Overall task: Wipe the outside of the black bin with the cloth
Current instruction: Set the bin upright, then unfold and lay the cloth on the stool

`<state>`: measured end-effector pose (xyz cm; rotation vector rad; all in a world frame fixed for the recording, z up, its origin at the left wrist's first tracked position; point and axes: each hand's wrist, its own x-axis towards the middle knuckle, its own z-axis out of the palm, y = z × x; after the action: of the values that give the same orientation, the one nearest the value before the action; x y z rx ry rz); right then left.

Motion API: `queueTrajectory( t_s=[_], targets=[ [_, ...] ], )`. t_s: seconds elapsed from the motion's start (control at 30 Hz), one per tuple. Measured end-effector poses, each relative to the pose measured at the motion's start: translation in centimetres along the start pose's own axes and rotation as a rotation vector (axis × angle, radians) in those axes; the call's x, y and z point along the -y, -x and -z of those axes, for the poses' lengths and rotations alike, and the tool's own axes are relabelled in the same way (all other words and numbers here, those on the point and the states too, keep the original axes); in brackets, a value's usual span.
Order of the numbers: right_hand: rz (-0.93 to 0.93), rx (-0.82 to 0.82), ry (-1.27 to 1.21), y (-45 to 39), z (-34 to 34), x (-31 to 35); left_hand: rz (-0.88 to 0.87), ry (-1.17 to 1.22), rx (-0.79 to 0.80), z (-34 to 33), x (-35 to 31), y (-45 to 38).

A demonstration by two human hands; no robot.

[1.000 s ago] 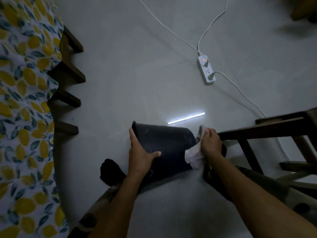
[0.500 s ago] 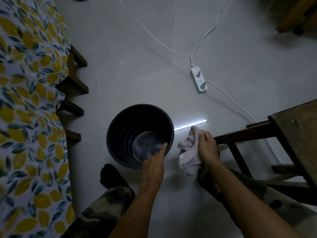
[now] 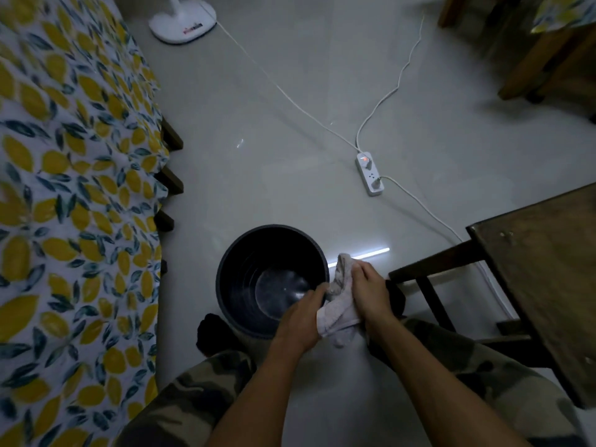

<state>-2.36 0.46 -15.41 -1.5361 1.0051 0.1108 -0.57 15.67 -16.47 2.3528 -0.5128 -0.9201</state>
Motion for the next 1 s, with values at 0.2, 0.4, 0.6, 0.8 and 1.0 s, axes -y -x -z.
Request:
queueTrajectory(
  t_s=[0.2, 0.4, 0.6, 0.8, 1.0],
  targets=[
    [0.055, 0.063, -0.133, 4.9, 1.8, 4.7, -0.101, 0.22, 0.172, 5.7, -5.1, 3.8],
    [0.1, 0.31, -0.31, 10.7, 4.9, 9.2, -0.212, 0.432, 0.07, 11.3, -9.3, 8.6],
    [0.268, 0.5, -0.288, 17.8, 8.5, 13.1, -0.289, 0.674, -0.101, 15.2, -15.8, 16.0],
    [0.428, 0.518, -0.191, 22.2, 12.5, 14.8, -0.289, 0.593, -0.24, 17.5, -19.7, 19.4],
    [0.569, 0.322, -0.004, 25.4, 14.6, 16.2, -0.324, 0.606, -0.337, 18.2, -23.0, 21.7]
  ],
)
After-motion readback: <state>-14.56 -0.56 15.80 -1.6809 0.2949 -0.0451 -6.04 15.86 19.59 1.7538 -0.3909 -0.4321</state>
